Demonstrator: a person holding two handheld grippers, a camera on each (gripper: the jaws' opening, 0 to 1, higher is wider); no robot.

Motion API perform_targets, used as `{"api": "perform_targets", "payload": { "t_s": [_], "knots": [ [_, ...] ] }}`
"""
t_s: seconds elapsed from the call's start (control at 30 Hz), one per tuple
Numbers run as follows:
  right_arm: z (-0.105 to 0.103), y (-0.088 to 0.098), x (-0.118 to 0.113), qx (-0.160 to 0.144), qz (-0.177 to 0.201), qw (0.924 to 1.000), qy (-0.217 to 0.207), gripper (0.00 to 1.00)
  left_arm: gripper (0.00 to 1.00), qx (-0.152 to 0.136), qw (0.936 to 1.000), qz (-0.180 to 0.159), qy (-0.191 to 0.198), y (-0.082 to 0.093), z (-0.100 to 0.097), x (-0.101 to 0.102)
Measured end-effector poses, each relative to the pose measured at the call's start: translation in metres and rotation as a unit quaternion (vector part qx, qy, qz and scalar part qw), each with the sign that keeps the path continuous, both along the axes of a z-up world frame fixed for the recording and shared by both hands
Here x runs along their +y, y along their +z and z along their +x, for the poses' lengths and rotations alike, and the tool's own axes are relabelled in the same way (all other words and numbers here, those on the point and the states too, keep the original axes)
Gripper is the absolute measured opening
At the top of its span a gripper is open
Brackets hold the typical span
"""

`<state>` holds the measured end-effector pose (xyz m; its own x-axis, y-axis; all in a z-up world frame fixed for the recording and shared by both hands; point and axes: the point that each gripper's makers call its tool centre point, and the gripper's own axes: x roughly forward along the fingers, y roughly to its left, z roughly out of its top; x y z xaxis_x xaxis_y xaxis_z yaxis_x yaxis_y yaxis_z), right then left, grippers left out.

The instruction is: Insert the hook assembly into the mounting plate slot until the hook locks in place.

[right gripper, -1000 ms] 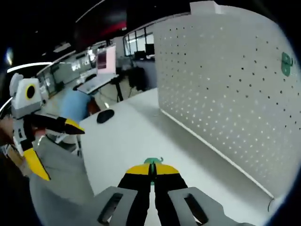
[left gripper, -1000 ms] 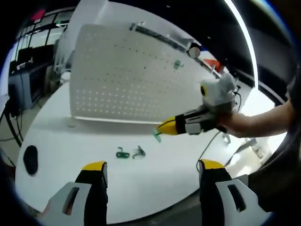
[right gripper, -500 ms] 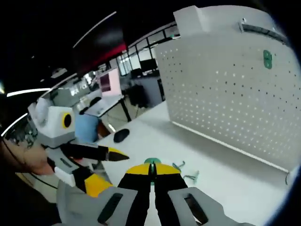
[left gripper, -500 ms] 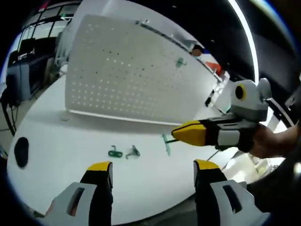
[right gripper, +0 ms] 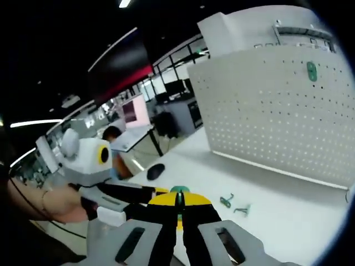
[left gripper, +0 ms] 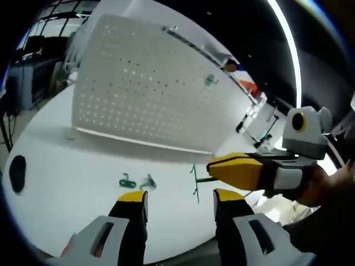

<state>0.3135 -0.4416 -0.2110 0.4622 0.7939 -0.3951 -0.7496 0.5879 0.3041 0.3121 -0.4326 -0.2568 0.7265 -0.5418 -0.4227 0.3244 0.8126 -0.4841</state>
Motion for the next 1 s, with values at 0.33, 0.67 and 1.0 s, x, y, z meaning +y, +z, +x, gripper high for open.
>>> {"api": "perform_targets", "payload": {
  "t_s": [0.33, 0.67, 1.0],
  "knots": [
    [-0.004, 0.016, 0.006, -0.033, 0.008, 0.9994, 0.006, 0.0, 0.35, -0.003, 0.9996, -0.025, 0.013, 0.008, 0.003, 0.004],
    [-0.002, 0.023, 0.004, -0.055, 0.008, 0.9984, 0.008, 0.0, 0.12, -0.006, 0.9953, -0.096, -0.004, 0.023, 0.003, -0.011],
    [-0.005, 0.023, 0.003, -0.068, 0.0, 0.9976, 0.013, 0.0, 0.05, -0.003, 0.9927, -0.12, -0.014, 0.027, 0.0, -0.017]
  ]
}}
